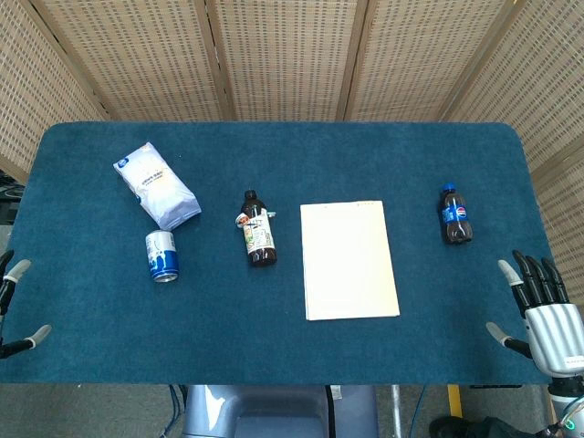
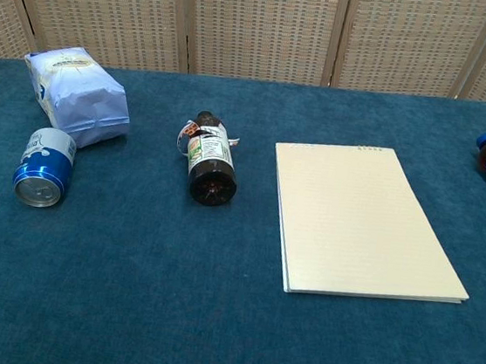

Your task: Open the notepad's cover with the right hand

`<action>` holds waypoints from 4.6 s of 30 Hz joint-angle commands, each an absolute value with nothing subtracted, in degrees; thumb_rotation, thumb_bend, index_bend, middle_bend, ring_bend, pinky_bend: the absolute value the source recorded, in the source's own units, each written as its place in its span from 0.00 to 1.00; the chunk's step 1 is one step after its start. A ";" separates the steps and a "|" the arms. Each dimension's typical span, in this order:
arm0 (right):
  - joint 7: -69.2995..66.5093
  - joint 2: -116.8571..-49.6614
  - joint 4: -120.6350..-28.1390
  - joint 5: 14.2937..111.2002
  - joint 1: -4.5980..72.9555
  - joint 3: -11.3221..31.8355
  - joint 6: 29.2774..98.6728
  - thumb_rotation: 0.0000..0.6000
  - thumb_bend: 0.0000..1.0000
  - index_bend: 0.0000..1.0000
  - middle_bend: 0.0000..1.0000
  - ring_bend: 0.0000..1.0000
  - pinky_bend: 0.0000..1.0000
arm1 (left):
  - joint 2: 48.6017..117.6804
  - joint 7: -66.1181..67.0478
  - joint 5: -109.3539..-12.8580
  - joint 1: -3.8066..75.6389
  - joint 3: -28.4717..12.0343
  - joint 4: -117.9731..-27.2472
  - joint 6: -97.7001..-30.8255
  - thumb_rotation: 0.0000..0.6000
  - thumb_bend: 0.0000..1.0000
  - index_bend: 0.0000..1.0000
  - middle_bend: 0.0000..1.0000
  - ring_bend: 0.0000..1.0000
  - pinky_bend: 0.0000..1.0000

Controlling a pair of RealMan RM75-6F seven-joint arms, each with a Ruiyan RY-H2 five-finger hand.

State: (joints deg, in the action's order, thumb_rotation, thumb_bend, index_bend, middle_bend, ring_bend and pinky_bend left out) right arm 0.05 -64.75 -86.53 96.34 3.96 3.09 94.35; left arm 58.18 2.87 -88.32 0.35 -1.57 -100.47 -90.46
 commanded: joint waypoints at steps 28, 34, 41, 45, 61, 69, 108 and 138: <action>7.30 -74.59 -79.22 105.86 17.88 -0.55 73.89 1.00 0.27 0.13 0.00 0.00 0.00 | 57.36 0.92 -86.74 0.47 -2.33 -100.61 -90.13 1.00 0.00 0.00 0.00 0.00 0.00; 10.13 -79.60 -76.33 103.62 20.83 0.53 69.25 1.00 0.34 0.13 0.00 0.00 0.00 | 57.42 1.58 -85.67 0.82 -2.58 -100.85 -89.23 1.00 0.00 0.00 0.00 0.00 0.00; 13.11 -84.18 -74.02 100.96 22.43 0.51 66.11 1.00 0.34 0.13 0.00 0.00 0.00 | 57.51 2.08 -85.08 0.98 -2.66 -101.06 -88.77 1.00 0.00 0.00 0.00 0.00 0.00; 14.65 -86.36 -72.84 99.72 23.19 0.45 64.76 1.00 0.34 0.13 0.00 0.00 0.00 | 57.37 1.95 -84.80 1.05 -2.76 -101.21 -88.58 1.00 0.00 0.00 0.00 0.00 0.00; 16.90 -88.99 -71.46 97.58 24.66 -0.42 64.17 1.00 0.34 0.14 0.00 0.00 0.00 | 57.19 1.29 -84.58 0.97 -2.73 -101.10 -88.53 1.00 0.00 0.00 0.00 0.00 0.00; 18.02 -90.15 -70.70 95.76 25.74 0.26 63.38 1.00 0.34 0.16 0.02 0.00 0.00 | 57.04 0.91 -84.52 0.88 -2.79 -101.09 -88.70 1.00 0.00 0.00 0.00 0.00 0.00; 15.62 -96.63 -63.21 92.08 29.17 4.18 67.35 1.00 0.52 0.27 0.18 0.15 0.14 | 57.03 0.15 -84.59 0.94 -2.88 -100.68 -88.71 1.00 0.00 0.00 0.00 0.00 0.00; 7.32 -99.49 -51.40 93.85 34.84 3.56 67.92 1.00 0.63 0.59 0.62 0.52 0.66 | 57.13 0.36 -83.80 1.26 -3.15 -100.76 -88.11 1.00 0.00 0.00 0.00 0.00 0.00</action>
